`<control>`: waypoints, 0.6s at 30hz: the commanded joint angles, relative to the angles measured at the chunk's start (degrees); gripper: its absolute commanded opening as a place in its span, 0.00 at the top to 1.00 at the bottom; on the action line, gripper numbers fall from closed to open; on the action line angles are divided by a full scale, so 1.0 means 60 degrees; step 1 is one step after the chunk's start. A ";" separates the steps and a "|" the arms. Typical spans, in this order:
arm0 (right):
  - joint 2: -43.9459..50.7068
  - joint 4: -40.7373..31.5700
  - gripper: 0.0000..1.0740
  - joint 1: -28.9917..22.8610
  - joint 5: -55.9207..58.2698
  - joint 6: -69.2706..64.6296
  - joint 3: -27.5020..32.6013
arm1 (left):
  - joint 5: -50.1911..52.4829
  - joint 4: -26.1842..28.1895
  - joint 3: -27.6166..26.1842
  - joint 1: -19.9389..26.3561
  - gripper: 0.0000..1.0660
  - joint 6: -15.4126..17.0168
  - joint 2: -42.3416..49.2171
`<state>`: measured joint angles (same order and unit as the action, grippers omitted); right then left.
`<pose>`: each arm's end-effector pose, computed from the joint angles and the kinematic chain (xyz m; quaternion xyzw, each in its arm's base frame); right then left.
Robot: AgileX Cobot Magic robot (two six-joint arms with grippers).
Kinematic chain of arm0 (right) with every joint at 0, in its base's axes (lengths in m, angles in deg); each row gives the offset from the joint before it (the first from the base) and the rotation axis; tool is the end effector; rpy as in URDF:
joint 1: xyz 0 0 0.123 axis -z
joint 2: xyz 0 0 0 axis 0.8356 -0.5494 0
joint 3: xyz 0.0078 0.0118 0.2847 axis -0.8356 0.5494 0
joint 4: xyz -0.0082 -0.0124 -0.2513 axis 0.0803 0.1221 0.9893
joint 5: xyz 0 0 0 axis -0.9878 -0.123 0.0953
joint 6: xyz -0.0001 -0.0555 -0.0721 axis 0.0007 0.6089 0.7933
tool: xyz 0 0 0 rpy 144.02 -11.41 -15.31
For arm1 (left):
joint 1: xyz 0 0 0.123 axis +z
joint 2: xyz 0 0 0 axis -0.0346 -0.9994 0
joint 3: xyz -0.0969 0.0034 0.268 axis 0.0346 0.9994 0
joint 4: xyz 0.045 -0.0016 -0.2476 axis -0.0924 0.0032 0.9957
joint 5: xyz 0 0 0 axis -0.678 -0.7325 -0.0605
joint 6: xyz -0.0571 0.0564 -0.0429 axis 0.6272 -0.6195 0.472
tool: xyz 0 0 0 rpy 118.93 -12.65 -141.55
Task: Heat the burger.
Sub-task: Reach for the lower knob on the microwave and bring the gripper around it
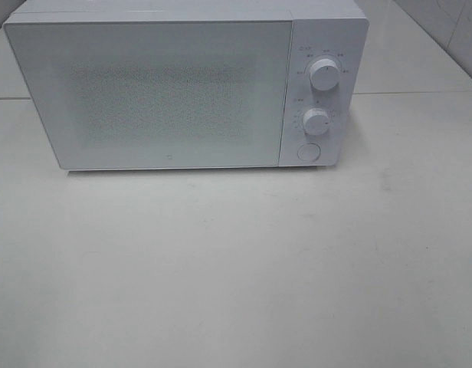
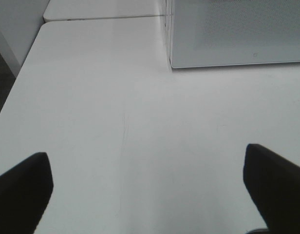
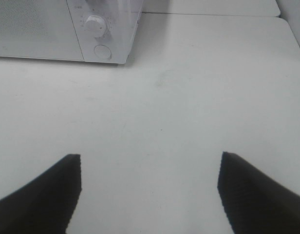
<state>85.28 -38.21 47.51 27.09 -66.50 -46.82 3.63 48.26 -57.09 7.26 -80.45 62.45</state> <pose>-0.0027 -0.0038 0.2807 -0.0341 0.8386 0.0427 0.5420 -0.0078 -0.0110 0.2810 0.0299 0.8518 0.0001 0.5230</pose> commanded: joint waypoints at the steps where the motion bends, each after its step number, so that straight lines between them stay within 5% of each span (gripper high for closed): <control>1: 0.0277 -0.0029 0.29 0.0076 -0.0124 -0.0010 0.0010 | 0.0143 0.0057 0.0029 0.0019 0.06 0.0048 0.0248; 18: 0.0248 -0.0029 0.29 0.0076 -0.0124 -0.0010 0.0010 | 0.0143 0.0057 0.0029 0.0019 0.06 0.0048 0.0248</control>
<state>85.28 -38.21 47.51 27.09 -66.50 -46.82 3.68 48.26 -57.09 7.26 -80.45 62.57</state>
